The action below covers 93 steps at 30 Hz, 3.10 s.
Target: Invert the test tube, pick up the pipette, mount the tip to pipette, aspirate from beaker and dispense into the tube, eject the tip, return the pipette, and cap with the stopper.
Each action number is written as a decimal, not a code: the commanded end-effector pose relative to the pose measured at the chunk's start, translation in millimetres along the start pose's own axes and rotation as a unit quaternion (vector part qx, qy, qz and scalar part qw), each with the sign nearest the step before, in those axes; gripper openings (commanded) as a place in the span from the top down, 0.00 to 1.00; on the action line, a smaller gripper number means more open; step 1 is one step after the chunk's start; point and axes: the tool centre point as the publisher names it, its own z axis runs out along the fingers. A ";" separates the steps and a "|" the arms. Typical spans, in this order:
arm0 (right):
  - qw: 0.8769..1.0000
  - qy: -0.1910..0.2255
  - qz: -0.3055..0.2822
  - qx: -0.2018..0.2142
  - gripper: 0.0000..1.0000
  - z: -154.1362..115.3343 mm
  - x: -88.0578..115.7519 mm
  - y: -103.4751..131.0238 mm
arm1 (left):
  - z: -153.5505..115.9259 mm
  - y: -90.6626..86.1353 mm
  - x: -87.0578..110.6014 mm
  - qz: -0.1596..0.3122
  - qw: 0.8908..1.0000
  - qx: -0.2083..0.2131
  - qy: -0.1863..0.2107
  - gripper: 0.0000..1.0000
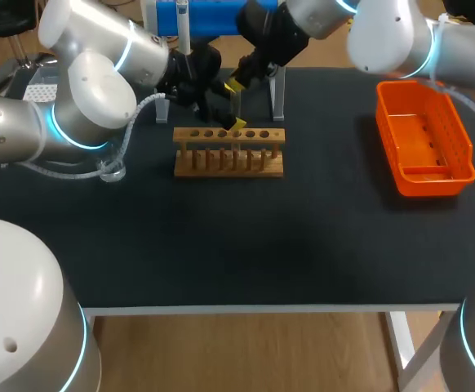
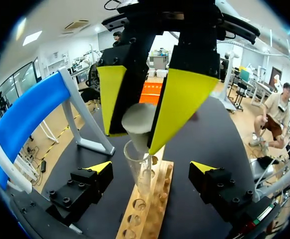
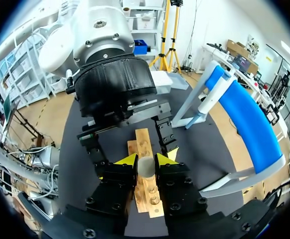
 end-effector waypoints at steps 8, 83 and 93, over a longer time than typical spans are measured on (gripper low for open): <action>1.000 0.001 0.001 0.012 1.00 4.0 -0.5 -2.6 | -0.3 -0.7 -0.4 -0.001 1.000 -0.002 0.002 0.00; 1.000 0.002 0.014 -0.017 1.00 0.7 -5.1 -2.0 | -0.3 -0.7 -0.4 -0.001 1.000 -0.002 0.002 0.00; 1.000 0.008 0.007 -0.002 1.00 5.3 -2.2 -2.9 | -0.3 -0.7 -0.4 -0.001 1.000 -0.002 0.002 0.00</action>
